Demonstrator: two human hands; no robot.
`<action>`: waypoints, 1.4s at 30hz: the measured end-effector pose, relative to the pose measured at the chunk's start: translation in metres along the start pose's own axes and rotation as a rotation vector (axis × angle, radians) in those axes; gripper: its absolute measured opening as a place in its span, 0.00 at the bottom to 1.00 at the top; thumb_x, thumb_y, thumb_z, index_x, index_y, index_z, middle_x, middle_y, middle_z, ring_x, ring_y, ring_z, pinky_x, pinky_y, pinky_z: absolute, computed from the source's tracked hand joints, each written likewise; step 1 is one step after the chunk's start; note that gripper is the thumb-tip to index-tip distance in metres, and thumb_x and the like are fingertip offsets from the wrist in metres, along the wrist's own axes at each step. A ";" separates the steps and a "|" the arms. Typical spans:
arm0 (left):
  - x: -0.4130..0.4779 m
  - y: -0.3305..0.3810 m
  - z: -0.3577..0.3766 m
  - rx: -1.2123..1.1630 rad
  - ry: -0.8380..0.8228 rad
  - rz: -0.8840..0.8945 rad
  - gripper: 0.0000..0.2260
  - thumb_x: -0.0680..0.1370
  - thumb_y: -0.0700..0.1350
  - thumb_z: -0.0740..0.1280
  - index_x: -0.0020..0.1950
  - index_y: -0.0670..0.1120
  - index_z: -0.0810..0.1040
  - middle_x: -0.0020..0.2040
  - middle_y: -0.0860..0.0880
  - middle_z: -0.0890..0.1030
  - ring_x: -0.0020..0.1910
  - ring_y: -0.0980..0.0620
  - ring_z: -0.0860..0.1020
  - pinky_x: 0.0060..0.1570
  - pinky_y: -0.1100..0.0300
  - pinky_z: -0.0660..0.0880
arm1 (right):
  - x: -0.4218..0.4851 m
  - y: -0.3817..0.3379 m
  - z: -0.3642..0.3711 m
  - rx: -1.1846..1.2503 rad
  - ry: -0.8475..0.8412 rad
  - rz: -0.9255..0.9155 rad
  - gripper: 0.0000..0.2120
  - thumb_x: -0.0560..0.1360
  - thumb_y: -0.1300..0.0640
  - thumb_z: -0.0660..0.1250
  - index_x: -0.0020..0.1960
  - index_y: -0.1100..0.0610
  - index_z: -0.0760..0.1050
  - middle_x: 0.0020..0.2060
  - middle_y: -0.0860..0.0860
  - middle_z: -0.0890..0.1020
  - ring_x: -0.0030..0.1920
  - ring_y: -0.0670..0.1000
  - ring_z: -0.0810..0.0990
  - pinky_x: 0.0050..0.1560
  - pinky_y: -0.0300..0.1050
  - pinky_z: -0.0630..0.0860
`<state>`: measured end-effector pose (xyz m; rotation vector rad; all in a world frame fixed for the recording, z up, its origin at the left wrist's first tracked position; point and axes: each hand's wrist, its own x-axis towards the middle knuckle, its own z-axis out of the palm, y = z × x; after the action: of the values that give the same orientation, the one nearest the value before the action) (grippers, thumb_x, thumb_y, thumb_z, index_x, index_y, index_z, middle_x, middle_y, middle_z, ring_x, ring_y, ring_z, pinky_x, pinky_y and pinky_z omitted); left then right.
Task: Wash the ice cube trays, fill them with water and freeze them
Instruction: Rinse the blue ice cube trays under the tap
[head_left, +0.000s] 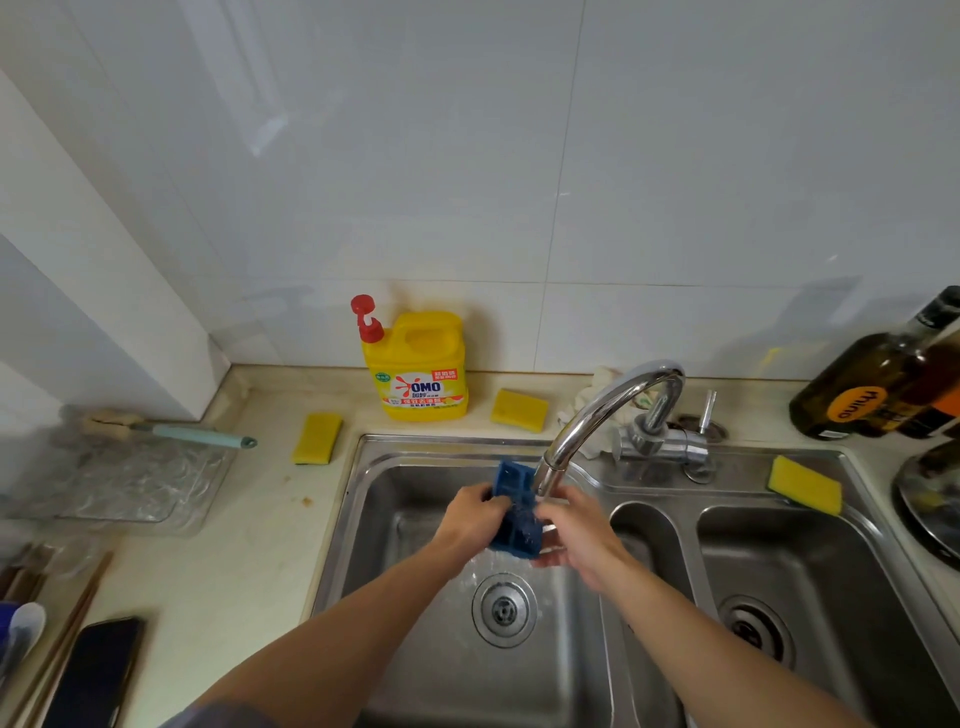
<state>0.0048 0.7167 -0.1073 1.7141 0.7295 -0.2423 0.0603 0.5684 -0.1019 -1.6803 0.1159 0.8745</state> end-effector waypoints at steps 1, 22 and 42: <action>-0.001 0.000 0.000 0.008 -0.025 0.005 0.09 0.80 0.43 0.63 0.54 0.44 0.81 0.50 0.44 0.85 0.48 0.46 0.82 0.45 0.55 0.78 | 0.000 0.000 0.001 -0.028 0.001 -0.004 0.14 0.79 0.65 0.66 0.61 0.52 0.72 0.47 0.59 0.85 0.37 0.56 0.88 0.36 0.50 0.84; 0.002 -0.004 0.023 -0.402 -0.167 -0.180 0.12 0.79 0.32 0.60 0.58 0.39 0.79 0.51 0.38 0.86 0.52 0.39 0.85 0.46 0.51 0.82 | -0.010 -0.004 -0.005 -0.121 0.243 -0.242 0.21 0.78 0.63 0.72 0.64 0.50 0.67 0.55 0.55 0.81 0.52 0.56 0.85 0.41 0.52 0.86; -0.003 0.008 0.038 -0.532 -0.169 -0.212 0.12 0.81 0.30 0.57 0.58 0.38 0.78 0.44 0.40 0.86 0.42 0.42 0.87 0.40 0.52 0.83 | -0.015 -0.005 -0.022 -0.256 0.266 -0.321 0.30 0.80 0.61 0.68 0.77 0.50 0.59 0.56 0.50 0.80 0.57 0.54 0.83 0.59 0.61 0.81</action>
<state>0.0157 0.6795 -0.1096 1.1003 0.7687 -0.3038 0.0627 0.5447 -0.0878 -1.9820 -0.0880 0.4364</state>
